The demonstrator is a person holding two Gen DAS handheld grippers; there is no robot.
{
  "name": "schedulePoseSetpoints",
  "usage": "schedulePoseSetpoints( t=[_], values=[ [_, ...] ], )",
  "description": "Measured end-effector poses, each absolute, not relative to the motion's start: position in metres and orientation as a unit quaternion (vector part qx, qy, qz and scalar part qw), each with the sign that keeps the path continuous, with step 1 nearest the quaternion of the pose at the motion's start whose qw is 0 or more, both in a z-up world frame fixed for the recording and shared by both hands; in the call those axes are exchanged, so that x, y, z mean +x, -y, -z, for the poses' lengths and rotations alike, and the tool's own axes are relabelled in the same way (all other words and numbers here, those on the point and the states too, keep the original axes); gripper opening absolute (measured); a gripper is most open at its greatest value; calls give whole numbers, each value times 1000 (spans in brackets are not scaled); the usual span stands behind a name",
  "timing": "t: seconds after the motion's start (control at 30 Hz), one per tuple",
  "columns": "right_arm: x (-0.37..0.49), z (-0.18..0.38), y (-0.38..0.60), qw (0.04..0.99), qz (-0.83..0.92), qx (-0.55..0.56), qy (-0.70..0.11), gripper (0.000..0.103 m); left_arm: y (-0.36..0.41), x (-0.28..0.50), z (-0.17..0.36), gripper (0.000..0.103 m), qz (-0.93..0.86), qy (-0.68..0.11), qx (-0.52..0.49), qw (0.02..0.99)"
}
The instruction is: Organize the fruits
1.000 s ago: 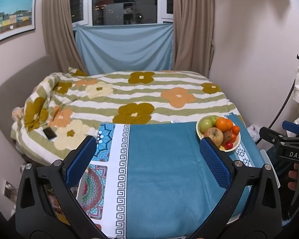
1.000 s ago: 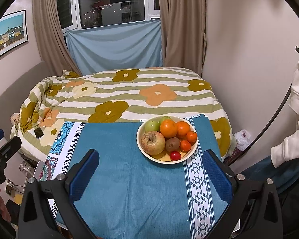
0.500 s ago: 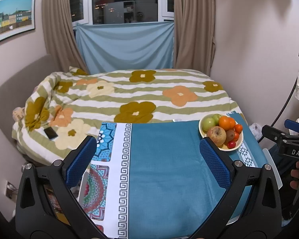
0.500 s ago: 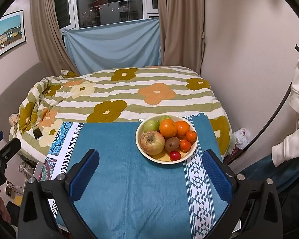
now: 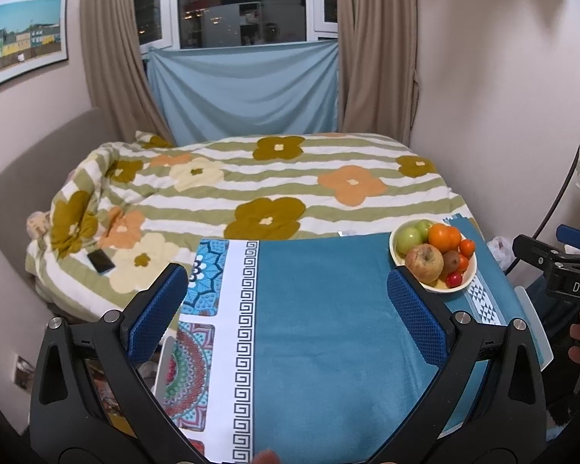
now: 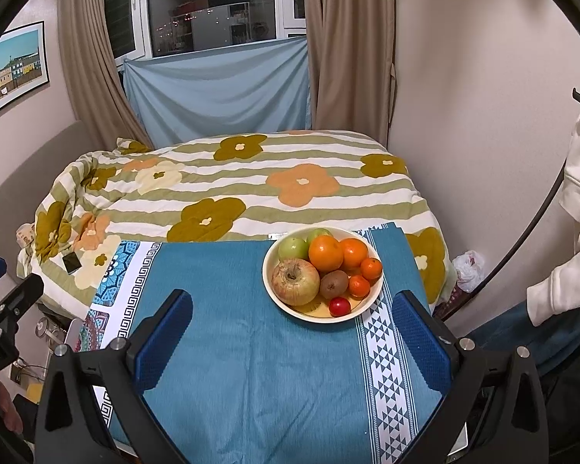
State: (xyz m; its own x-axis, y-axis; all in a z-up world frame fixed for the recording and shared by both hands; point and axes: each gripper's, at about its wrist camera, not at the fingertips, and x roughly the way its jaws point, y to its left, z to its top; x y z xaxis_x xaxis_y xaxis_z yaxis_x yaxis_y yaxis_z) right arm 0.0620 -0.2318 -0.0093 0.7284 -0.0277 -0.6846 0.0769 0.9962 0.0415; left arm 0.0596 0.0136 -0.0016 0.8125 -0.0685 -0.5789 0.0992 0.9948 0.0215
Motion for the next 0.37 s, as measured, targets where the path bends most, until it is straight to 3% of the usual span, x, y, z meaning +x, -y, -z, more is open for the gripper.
schedulePoseSetpoints(
  t=[0.37],
  values=[
    [64,9,232,929,29,34,-368,103,-8,60,4,103,37,-302,32,952]
  ],
)
